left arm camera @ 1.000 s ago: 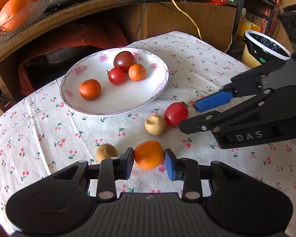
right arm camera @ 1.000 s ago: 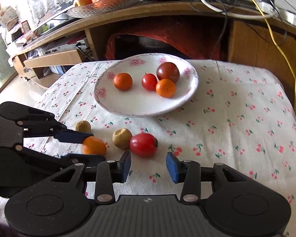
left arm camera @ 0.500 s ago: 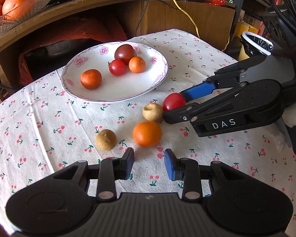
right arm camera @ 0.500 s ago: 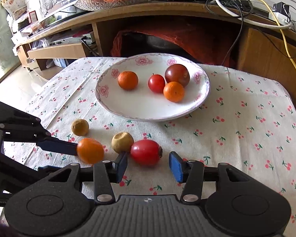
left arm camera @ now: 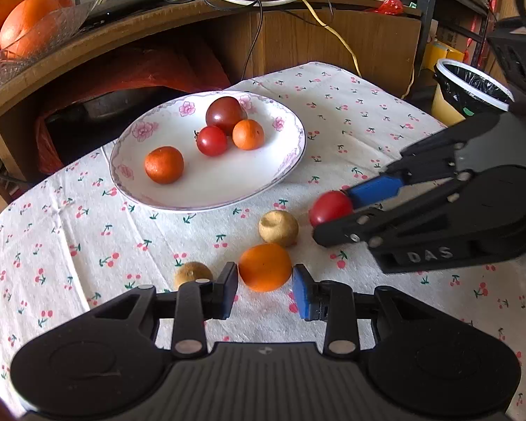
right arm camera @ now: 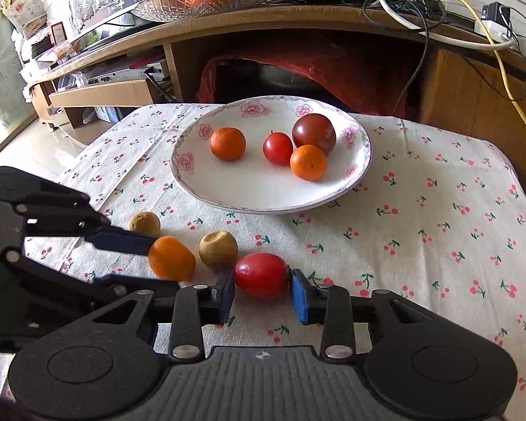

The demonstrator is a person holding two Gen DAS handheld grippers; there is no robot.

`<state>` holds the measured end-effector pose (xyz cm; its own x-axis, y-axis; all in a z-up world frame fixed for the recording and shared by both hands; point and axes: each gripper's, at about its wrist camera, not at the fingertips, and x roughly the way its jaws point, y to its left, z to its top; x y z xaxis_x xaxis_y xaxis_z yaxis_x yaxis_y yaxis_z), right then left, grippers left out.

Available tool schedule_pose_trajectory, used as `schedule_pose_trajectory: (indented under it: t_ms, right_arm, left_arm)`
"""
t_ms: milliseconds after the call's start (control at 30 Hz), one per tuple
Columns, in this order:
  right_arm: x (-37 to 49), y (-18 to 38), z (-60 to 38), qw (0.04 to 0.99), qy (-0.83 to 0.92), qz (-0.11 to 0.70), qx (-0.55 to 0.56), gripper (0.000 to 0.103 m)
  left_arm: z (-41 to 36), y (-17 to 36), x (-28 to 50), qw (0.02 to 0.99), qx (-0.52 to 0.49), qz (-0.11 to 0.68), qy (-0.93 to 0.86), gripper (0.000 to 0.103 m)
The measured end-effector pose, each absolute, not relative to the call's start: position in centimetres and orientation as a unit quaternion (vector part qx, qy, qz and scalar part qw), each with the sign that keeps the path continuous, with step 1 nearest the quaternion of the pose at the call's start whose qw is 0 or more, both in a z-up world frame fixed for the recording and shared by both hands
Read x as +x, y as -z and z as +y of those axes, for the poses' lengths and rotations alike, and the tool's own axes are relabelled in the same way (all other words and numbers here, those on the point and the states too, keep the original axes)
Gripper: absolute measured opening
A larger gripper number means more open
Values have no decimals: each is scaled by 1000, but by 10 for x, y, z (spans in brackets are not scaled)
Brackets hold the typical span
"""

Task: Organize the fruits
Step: 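Grasp the tangerine with the left gripper while the right grasps the red tomato, then carry the tangerine and red tomato over the white bowl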

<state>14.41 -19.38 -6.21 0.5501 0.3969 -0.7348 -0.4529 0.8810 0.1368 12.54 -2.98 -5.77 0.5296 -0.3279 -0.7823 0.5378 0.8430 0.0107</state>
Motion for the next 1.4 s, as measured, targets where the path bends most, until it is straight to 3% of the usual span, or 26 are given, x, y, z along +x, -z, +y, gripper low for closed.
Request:
schedule_pose_trajectory:
  t_ms: [1400]
  right_arm:
    - [140, 60, -197, 873, -221, 433, -29, 30]
  left_arm:
    - [-39, 56, 131, 858, 146, 430, 241, 42]
